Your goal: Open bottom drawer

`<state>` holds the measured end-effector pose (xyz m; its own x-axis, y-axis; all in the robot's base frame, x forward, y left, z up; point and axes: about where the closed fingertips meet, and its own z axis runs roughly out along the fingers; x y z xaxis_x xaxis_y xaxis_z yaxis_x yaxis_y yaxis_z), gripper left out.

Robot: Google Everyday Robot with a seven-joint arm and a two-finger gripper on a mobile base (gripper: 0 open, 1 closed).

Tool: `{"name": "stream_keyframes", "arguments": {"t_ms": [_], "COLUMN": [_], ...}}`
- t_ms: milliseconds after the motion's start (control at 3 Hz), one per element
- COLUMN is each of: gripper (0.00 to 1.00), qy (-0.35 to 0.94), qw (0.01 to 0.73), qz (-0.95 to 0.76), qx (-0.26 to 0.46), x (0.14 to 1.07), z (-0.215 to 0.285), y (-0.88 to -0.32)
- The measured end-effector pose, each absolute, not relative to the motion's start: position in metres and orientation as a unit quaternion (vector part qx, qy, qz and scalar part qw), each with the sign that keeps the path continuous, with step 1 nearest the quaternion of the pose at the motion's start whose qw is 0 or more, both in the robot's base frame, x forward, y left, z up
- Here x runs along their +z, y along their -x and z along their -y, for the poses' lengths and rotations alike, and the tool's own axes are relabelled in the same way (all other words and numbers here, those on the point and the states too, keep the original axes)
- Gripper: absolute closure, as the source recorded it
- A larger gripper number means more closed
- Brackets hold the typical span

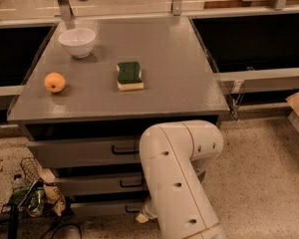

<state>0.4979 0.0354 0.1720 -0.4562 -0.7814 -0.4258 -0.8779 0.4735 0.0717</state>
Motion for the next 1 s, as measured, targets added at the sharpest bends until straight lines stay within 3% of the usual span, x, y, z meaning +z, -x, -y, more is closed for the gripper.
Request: {"name": "stream_keyframes", "arguments": {"t_ms": [667, 1000], "gripper": [1.0, 1.0], "qy": [0.493, 0.493], "qw": [0.17, 0.17], "qz": [-0.841, -0.841], "qx": [0.142, 0.142], "x": [0.172, 0.1722], "z": [-0.0354, -0.0354], "y": [-0.4978, -0.4978]}}
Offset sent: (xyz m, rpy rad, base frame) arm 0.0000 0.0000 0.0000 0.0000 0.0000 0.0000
